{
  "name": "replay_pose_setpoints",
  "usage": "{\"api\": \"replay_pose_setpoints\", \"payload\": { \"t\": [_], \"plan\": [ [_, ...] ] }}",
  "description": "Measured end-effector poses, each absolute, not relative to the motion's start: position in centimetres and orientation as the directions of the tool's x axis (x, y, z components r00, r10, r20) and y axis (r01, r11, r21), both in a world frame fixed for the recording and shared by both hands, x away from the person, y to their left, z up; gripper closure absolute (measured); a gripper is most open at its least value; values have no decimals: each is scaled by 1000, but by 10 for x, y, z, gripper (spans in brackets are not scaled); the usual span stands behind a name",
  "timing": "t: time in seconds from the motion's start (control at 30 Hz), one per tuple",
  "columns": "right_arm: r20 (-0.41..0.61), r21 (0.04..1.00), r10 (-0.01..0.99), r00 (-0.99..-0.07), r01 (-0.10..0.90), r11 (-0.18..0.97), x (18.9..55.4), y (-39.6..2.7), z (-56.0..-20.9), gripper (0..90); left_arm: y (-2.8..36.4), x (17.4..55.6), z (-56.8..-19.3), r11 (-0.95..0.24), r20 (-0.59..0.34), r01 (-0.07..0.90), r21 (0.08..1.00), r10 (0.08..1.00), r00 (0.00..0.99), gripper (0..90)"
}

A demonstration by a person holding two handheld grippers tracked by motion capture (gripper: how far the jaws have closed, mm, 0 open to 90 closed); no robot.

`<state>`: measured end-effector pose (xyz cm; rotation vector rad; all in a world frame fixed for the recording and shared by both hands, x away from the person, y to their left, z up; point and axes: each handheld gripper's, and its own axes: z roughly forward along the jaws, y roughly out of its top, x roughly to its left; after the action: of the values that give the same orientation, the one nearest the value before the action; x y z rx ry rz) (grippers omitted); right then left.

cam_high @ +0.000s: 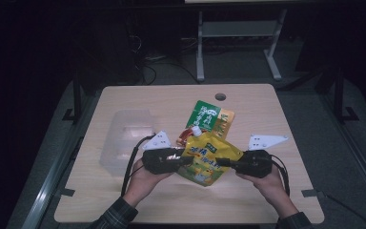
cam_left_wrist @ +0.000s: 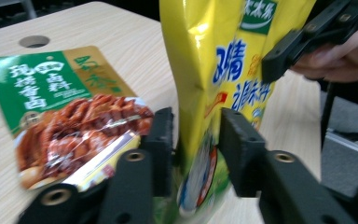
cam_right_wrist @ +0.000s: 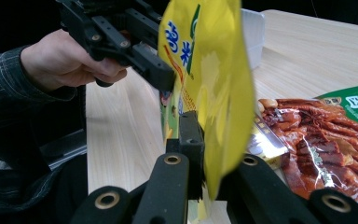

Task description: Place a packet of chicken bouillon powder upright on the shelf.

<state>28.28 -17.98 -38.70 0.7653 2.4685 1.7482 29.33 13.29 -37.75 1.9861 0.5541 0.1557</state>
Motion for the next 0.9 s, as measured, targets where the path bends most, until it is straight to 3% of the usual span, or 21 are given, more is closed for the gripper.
{"api": "replay_pose_setpoints", "payload": {
  "t": [0.17,0.5,0.9],
  "plan": [
    [260,892,405,-877,379,246,283,-182,-381,877,142,288,-375,-397,-102,306,865,460,882,460],
    [245,887,446,-861,384,254,291,-180,-369,878,156,268,-389,-457,-108,320,830,431,896,342],
    [233,881,436,-869,378,283,305,-149,-354,878,144,243,-412,-505,-101,321,801,415,904,186]
  ]
}}
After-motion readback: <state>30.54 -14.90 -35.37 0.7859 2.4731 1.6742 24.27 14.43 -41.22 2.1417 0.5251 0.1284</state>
